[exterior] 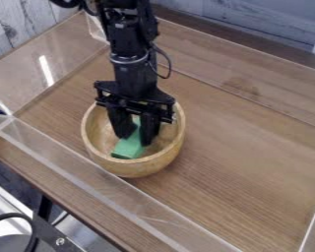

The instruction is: Remove the green block from inside the brown bowl and put it on the table

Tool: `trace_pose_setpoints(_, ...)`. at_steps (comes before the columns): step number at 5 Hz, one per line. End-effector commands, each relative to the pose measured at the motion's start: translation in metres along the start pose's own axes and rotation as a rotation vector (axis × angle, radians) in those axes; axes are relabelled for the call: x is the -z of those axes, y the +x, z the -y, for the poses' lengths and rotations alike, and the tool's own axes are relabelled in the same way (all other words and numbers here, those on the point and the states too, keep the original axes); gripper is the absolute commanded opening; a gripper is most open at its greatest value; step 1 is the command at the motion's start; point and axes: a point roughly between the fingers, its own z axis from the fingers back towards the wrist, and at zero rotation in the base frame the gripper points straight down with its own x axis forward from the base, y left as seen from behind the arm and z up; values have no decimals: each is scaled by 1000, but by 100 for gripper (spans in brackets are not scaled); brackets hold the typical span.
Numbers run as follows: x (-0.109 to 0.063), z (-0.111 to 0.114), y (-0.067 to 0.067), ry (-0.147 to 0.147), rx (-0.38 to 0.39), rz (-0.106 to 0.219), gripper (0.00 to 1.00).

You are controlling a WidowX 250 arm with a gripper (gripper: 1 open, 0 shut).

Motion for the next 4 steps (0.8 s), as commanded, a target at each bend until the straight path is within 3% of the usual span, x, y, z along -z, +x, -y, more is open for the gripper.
trace_pose_setpoints(1,-12,2,11,1,6,44,0)
trace_pose_setpoints(4,-14,3,10,-2,0,35,0)
